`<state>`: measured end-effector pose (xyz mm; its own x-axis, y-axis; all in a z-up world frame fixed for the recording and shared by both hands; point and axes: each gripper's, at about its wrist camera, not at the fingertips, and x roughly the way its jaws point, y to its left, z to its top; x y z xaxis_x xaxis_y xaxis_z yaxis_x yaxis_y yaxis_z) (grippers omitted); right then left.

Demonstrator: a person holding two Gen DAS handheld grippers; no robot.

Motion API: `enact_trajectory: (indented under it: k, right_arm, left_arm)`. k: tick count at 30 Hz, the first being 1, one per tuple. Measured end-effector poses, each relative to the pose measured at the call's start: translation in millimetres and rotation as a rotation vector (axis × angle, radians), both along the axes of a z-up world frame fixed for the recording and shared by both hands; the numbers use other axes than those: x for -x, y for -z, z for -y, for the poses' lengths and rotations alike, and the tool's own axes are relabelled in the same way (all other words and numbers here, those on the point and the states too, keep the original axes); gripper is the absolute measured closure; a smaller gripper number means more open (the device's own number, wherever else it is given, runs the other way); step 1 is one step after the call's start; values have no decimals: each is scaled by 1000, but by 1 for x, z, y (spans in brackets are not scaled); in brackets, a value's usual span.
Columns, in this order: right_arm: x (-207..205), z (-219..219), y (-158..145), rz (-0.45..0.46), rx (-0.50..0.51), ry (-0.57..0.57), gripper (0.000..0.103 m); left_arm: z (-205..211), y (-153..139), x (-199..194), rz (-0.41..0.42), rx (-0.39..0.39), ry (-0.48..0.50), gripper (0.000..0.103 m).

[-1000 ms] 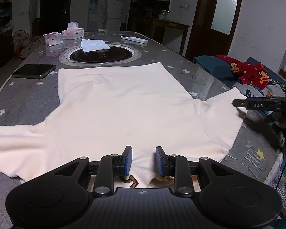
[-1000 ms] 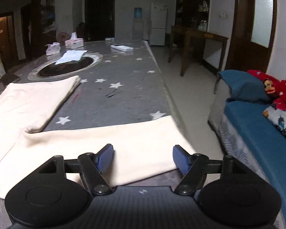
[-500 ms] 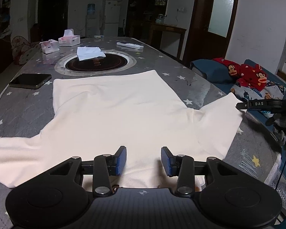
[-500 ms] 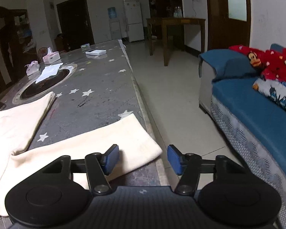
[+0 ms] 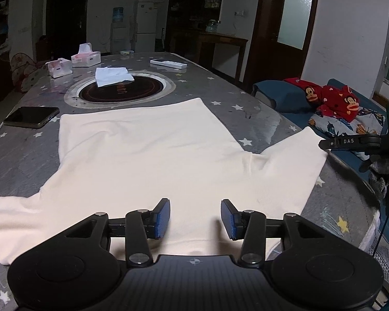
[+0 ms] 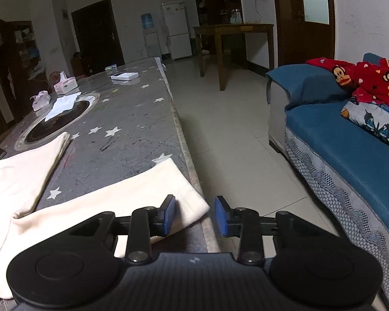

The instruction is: Fold clothes

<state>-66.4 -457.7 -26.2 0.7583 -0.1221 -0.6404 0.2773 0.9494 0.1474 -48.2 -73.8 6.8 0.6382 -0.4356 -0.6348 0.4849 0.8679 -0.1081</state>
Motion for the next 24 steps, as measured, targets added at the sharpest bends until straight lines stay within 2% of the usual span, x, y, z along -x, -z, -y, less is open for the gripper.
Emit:
enact_trajectory:
  k: [3, 4, 6, 9, 15, 24]
  right_arm:
    - [1, 1, 0, 5, -9, -9, 71]
    - [1, 1, 0, 8, -12, -12, 74]
    - [2, 0, 0, 16, -13, -21, 88]
    - [4, 0, -5, 29, -23, -31, 93]
    - [8, -4, -25, 83, -49, -72, 94]
    - [5, -27, -76, 185, -62, -180, 95]
  left_arm:
    - [6, 0, -1, 1, 0, 14, 56]
    - [8, 0, -1, 0, 0, 18, 56]
    - [12, 2, -1, -3, -2, 28, 56]
    - [18, 5, -2, -11, -12, 41, 56]
    - [27, 9, -3, -23, -19, 63, 55]
    - [36, 17, -1, -26, -23, 89, 52]
